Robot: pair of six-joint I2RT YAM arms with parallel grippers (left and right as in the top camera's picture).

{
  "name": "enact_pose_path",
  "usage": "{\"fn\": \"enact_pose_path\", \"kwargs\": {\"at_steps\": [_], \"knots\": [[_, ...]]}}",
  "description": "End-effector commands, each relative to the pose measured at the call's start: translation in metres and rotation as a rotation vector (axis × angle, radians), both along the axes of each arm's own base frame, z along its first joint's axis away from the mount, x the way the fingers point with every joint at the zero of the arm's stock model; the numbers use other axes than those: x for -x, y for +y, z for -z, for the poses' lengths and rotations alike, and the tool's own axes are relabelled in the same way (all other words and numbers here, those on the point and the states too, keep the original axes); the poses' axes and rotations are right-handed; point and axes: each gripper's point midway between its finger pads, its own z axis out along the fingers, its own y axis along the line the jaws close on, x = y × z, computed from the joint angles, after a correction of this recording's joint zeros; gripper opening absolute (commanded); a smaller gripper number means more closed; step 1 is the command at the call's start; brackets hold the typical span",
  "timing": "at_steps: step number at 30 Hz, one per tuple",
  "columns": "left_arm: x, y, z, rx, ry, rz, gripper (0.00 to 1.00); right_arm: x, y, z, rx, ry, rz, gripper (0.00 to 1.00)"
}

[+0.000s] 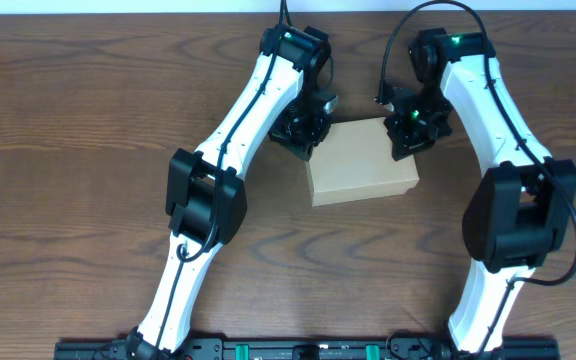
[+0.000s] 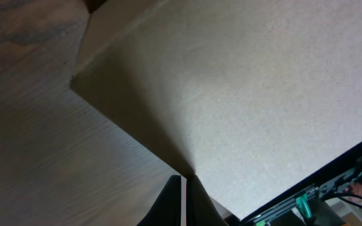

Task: Pack container

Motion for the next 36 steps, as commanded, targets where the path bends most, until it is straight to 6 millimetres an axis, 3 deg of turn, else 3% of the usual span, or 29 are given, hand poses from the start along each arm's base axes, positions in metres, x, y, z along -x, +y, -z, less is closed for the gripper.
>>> {"fn": "enact_pose_path", "kwargs": {"at_steps": [1,8,11,16,19,24,27,31,36], "knots": [[-0.005,0.002,-0.003,-0.014,-0.027,-0.005,0.06,0.005,0.008,0.006,0.002,0.010,-0.006,0.02],[-0.011,-0.001,0.000,-0.015,-0.060,-0.001,0.06,0.017,0.012,0.023,0.007,0.048,-0.020,0.02],[-0.013,-0.003,-0.005,-0.015,-0.080,-0.011,0.06,0.012,0.017,0.023,0.003,0.021,-0.033,0.02],[-0.022,0.001,-0.043,-0.004,-0.195,-0.028,0.06,-0.007,0.022,0.009,-0.009,-0.055,-0.036,0.03],[-0.024,0.004,-0.063,-0.009,-0.257,-0.039,0.06,-0.029,0.025,-0.005,-0.020,-0.138,-0.013,0.03],[-0.017,-0.001,-0.075,0.002,-0.274,-0.023,0.06,-0.091,0.021,-0.064,-0.002,-0.410,0.049,0.07],[-0.014,-0.007,-0.073,-0.027,-0.297,-0.022,0.06,-0.134,-0.005,-0.134,0.050,-0.654,0.133,0.13],[-0.009,-0.017,-0.070,-0.054,-0.318,0.005,0.06,-0.144,-0.034,-0.180,0.053,-0.763,0.197,0.14],[-0.006,-0.023,-0.057,-0.075,-0.311,0.005,0.06,-0.137,-0.066,-0.191,0.065,-0.756,0.260,0.14]]}}
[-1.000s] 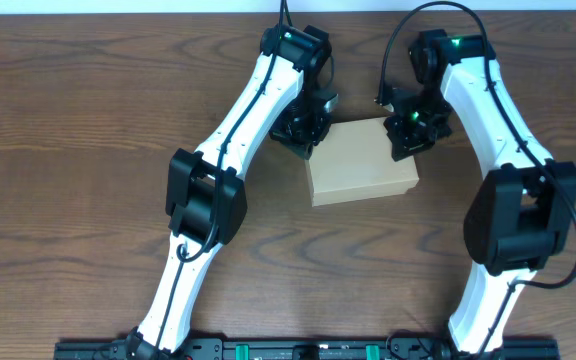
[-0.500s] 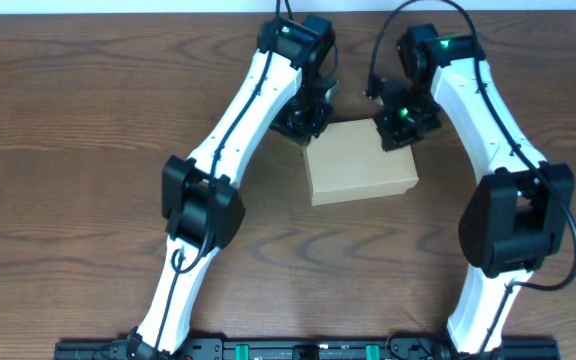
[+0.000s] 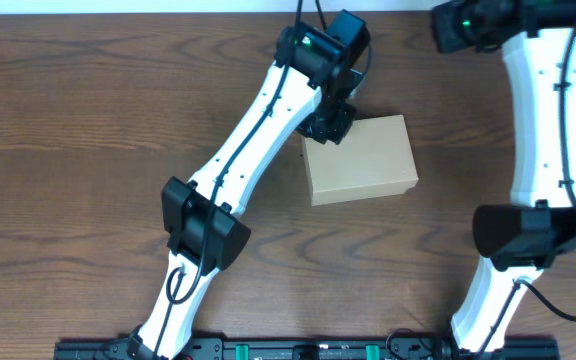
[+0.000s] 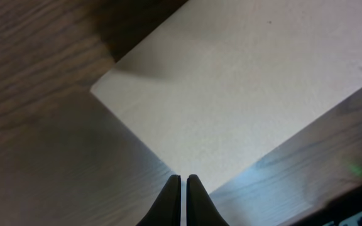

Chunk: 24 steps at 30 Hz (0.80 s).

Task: Pack container

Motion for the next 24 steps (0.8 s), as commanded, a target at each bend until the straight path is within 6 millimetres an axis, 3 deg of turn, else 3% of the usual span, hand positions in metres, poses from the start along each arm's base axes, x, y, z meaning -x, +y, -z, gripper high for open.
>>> {"fn": "enact_pose_path", "kwargs": {"at_steps": [1,13,24], "knots": [[0.001,0.006,0.013,-0.044,0.019,-0.027,0.06,0.002,-0.018,-0.008,-0.007,-0.012,0.047,0.14],[0.005,0.008,0.059,-0.079,0.075,-0.059,0.06,0.002,-0.025,-0.009,-0.034,-0.013,0.060,0.14],[0.002,0.005,0.076,-0.072,0.075,-0.058,0.06,0.006,-0.023,-0.006,-0.034,0.008,0.057,0.15]]}}
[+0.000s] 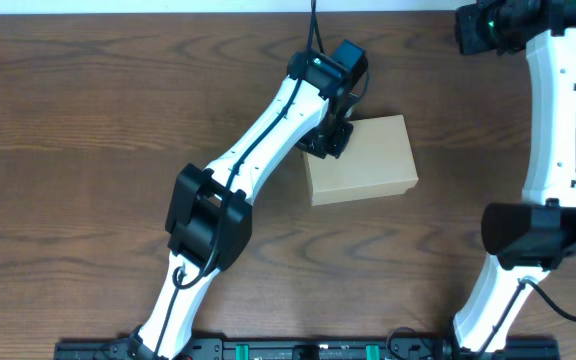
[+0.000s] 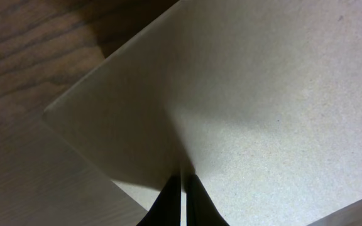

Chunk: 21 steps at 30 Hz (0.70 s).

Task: Pack container

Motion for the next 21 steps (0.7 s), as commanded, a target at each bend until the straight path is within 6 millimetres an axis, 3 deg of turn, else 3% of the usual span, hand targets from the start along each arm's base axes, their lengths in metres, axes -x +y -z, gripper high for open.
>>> {"fn": "enact_pose_path", "kwargs": {"at_steps": [1,9,13,16,21], "knots": [[0.003,0.004,0.013,-0.018,0.018,-0.009,0.06,0.002,0.002,-0.009,-0.017,-0.018,0.007,0.15],[0.009,0.001,0.022,-0.002,0.050,-0.007,0.06,0.016,0.010,-0.001,-0.057,0.049,-0.017,0.15],[0.014,0.005,0.013,-0.009,0.055,-0.006,0.06,0.030,0.022,0.006,-0.052,0.110,-0.048,0.07],[0.009,0.014,-0.012,-0.063,-0.049,-0.020,0.06,0.036,0.035,0.010,0.019,0.136,-0.067,0.06],[0.007,0.023,-0.075,-0.076,-0.250,-0.017,0.06,0.055,0.073,0.015,0.096,0.189,-0.142,0.08]]}}
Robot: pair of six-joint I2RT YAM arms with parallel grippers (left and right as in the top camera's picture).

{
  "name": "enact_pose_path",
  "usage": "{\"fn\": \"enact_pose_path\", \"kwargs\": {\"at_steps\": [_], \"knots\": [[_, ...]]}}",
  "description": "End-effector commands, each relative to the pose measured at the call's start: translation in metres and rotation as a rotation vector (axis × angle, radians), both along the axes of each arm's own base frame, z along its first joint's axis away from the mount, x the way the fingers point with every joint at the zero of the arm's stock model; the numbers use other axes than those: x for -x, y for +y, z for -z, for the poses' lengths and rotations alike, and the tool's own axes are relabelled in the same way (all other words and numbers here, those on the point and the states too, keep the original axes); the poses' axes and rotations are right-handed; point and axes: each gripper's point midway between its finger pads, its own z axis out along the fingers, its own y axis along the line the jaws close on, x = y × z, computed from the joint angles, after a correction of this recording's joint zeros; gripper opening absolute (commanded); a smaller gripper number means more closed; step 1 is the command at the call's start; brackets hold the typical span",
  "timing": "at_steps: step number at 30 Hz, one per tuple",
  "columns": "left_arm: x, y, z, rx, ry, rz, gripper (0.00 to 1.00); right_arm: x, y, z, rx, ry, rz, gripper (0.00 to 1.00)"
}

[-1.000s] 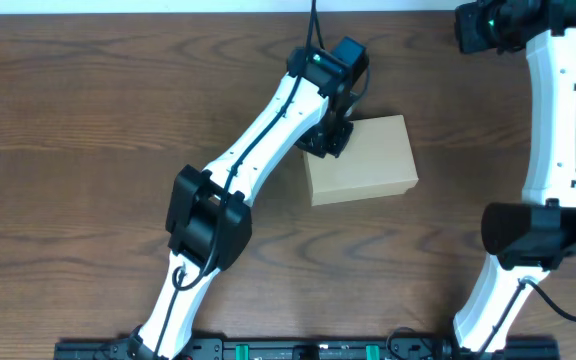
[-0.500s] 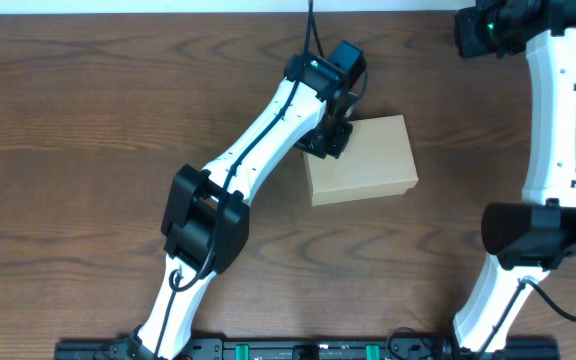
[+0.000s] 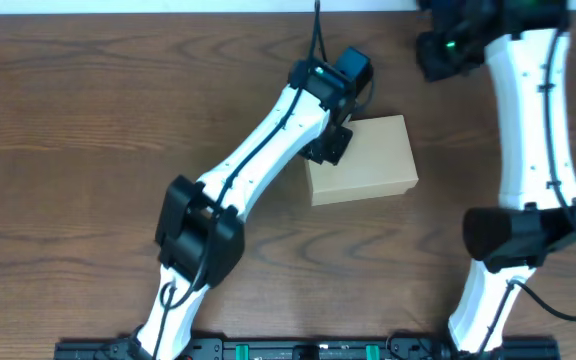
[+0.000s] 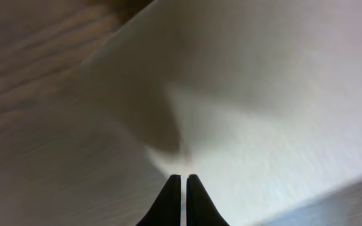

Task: Pack container

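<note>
A closed tan cardboard box (image 3: 365, 162) lies on the wooden table, right of centre. My left gripper (image 3: 330, 146) is at the box's far left corner. In the left wrist view, which is blurred, the left gripper (image 4: 183, 177) is shut, its black fingertips (image 4: 173, 188) pressed almost together with nothing between them. The box top (image 4: 275, 94) fills the frame under and beyond the tips. My right arm's wrist (image 3: 450, 45) hangs high at the far right, well off the box; its fingers are not clear enough to read.
Dark wood table (image 3: 88, 150) all round the box. The left arm (image 3: 258, 160) slants across the middle from the near edge. The right arm (image 3: 533, 130) rises along the right side. A black rail (image 3: 288, 349) runs along the near edge.
My left gripper has shifted slightly at the box's far left corner, staying shut. The right arm's wrist has moved left from the far right corner of the overhead view.
At first both grippers were at the closed box's far corners, left and right. Then the right arm was away at the far right while the left stayed shut at the far left corner. The box has kept its place, and the left gripper is still at that corner.
</note>
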Motion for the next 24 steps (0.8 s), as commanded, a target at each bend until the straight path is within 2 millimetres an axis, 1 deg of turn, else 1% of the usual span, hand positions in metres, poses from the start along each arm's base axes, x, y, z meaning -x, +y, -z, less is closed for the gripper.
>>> {"fn": "enact_pose_path", "kwargs": {"at_steps": [1,3,6,8,10,12,15,18,20,24], "knots": [[0.000,0.015,-0.055,0.004,-0.146,-0.031,0.06,0.014,0.013,-0.005,0.073,0.010,0.003,0.07],[0.005,0.023,-0.056,-0.018,-0.123,-0.045,0.06,0.028,0.016,-0.005,0.099,0.045,0.005,0.06],[0.015,0.033,-0.042,-0.065,-0.074,-0.053,0.06,0.037,0.014,-0.008,0.092,0.063,0.033,0.06],[0.019,0.040,-0.031,-0.100,-0.056,-0.082,0.06,0.042,0.006,-0.006,0.094,0.079,0.051,0.07],[0.019,0.042,-0.025,-0.107,-0.055,-0.085,0.06,0.045,-0.003,0.007,0.094,0.114,0.074,0.09],[0.016,0.041,-0.026,-0.095,-0.069,-0.090,0.06,0.054,-0.020,0.029,0.101,0.184,0.124,0.09],[0.013,0.040,-0.029,-0.081,-0.084,-0.094,0.06,0.067,-0.027,0.051,0.106,0.245,0.146,0.09],[0.012,0.038,-0.033,-0.062,-0.097,-0.095,0.06,0.082,-0.025,0.068,0.106,0.264,0.141,0.09],[0.013,0.035,-0.036,-0.037,-0.095,-0.093,0.06,0.093,-0.018,0.077,0.077,0.274,0.128,0.10],[0.014,0.021,-0.038,0.036,-0.078,-0.099,0.06,0.113,-0.005,0.094,0.010,0.286,0.095,0.12]]}}
